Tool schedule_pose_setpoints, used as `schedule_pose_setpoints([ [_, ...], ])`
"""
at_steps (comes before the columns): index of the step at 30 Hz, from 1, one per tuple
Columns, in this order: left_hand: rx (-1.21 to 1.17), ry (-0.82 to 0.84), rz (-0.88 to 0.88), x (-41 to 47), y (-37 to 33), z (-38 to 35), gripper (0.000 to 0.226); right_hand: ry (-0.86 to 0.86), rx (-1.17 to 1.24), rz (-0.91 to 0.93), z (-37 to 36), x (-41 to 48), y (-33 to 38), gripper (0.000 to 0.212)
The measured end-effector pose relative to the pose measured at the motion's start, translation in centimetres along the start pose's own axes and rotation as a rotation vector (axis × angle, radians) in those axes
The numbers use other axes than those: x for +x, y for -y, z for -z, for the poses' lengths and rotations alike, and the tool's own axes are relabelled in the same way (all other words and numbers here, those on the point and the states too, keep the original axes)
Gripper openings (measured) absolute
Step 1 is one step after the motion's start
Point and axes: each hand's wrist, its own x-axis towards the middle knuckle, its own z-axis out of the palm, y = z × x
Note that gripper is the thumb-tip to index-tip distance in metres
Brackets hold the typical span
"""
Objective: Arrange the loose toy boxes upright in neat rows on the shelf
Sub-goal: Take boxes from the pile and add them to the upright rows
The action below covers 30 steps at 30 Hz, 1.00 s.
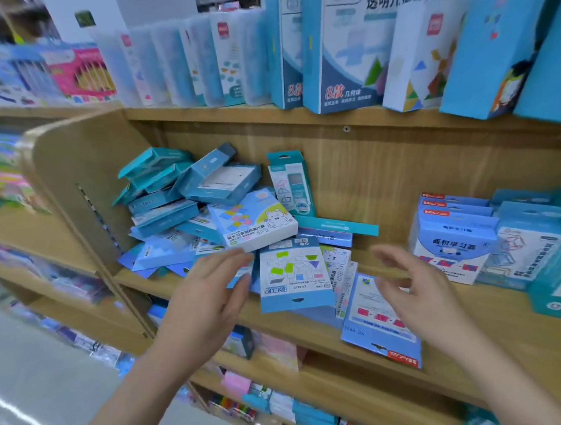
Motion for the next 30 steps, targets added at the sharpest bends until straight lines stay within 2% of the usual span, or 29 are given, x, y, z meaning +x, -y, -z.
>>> schedule_pose_setpoints([
  [5, 0.108, 0.014, -0.052, 5.5, 1.6, 0.3, 0.034, 0.081, -0.144, 0.041, 0.0, 4.3, 1.6, 0.049],
  [9, 0.235, -0.061, -0.041, 10.2, 3.2, -0.1, 0.037, 0.143, -0.171, 0.084, -0.6, 8.1, 2.3, 0.057],
  [13, 0.409, -0.101, 0.078, 14.9, 6.0, 0.7, 0.047, 0.245, -0.083, 0.163, -2.9, 12.1, 2.9, 0.064],
  [17, 0.564, 0.028, 0.273, 18.3, 8.9, 0.7, 0.05, 0.329, -0.037, 0.255, -6.9, 16.0, 4.0, 0.071],
  [21, 0.742, 0.034, 0.256, 20.0, 10.3, 0.2, 0.042, 0.385, -0.143, 0.367, -10.9, 18.8, 6.7, 0.073],
  [24, 0.585, -0.075, 0.244, 20.4, 10.7, 0.6, 0.039, 0.388, -0.235, 0.435, -13.3, 20.4, 9.2, 0.071],
  [28, 0.002, -0.386, 0.305, 19.0, 10.9, 3.0, 0.035, 0.366, -0.357, 0.459, -16.1, 21.8, 10.0, 0.071],
  [30, -0.324, -0.504, 0.407, 18.0, 11.4, 4.4, 0.032, 0.292, -0.414, 0.49, -17.1, 22.3, 9.8, 0.067],
])
